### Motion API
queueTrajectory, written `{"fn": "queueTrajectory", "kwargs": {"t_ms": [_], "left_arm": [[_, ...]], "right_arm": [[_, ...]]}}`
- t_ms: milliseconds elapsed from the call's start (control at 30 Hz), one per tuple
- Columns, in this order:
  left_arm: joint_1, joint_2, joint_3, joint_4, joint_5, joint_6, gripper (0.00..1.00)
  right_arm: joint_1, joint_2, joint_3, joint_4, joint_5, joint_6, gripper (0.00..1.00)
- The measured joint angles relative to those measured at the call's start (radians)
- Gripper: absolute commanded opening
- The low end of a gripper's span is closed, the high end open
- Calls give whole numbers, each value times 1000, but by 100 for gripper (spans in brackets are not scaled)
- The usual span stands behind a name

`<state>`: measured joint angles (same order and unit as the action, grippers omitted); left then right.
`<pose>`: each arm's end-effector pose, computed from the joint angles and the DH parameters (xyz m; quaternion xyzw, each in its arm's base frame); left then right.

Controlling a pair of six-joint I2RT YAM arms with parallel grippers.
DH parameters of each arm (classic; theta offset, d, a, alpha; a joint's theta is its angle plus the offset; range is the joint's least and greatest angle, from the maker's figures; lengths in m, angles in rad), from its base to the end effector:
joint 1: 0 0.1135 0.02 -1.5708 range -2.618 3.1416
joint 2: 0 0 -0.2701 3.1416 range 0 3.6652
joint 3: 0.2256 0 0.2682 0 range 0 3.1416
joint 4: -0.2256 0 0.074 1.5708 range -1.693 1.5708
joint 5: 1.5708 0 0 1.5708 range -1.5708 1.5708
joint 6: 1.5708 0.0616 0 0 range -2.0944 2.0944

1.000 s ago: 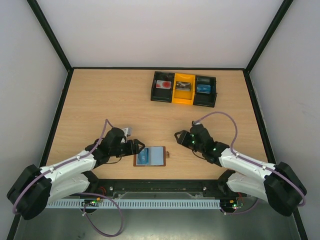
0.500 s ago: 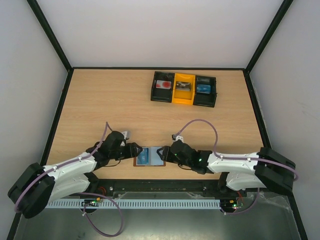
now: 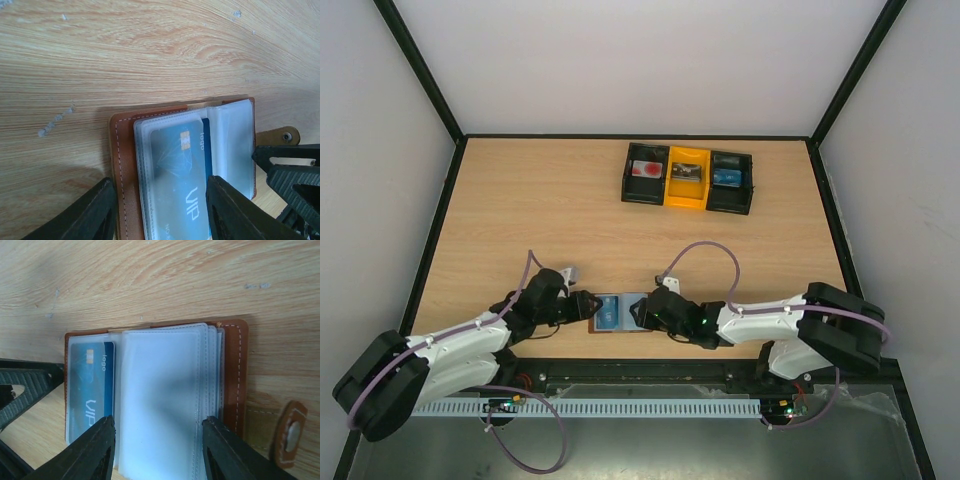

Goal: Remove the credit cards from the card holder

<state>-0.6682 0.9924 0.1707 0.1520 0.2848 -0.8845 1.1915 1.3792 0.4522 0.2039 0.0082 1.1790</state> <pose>0.1452 -0.1367 0.1065 -0.0347 0.8926 -0.3932 0.2180 0.1023 0.2554 0.1159 -0.0040 0.9115 0.3797 0.1581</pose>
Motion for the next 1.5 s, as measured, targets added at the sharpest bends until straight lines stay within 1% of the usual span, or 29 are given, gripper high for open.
{"fn": "queueTrajectory", "kwargs": {"t_ms": [300,533,700,800,900,967,1233,1333,1500], "left_arm": [[0,-8,-9,14,0,-5,48],[0,-9,-9,17,0,-11,47],[0,-7,-9,22,3,-14,46],[0,-8,-9,22,5,-18,46],[0,-12,-9,22,7,-21,46],[0,-15,-9,23,8,-23,46],[-6,-36,-9,19,17,-42,45],[-6,-67,-6,3,17,-45,45],[-6,-123,27,-68,-3,-43,48]], "right_arm": [[0,43,23,0,7,-2,51],[0,84,29,76,-26,-4,50],[0,89,29,102,-49,-3,46],[0,77,29,101,-47,-1,44],[0,49,29,94,-33,0,38],[0,23,25,89,-22,1,36],[0,-70,18,-16,63,6,35],[0,-81,18,-23,62,3,35],[0,-84,27,-22,51,-6,35]]}}
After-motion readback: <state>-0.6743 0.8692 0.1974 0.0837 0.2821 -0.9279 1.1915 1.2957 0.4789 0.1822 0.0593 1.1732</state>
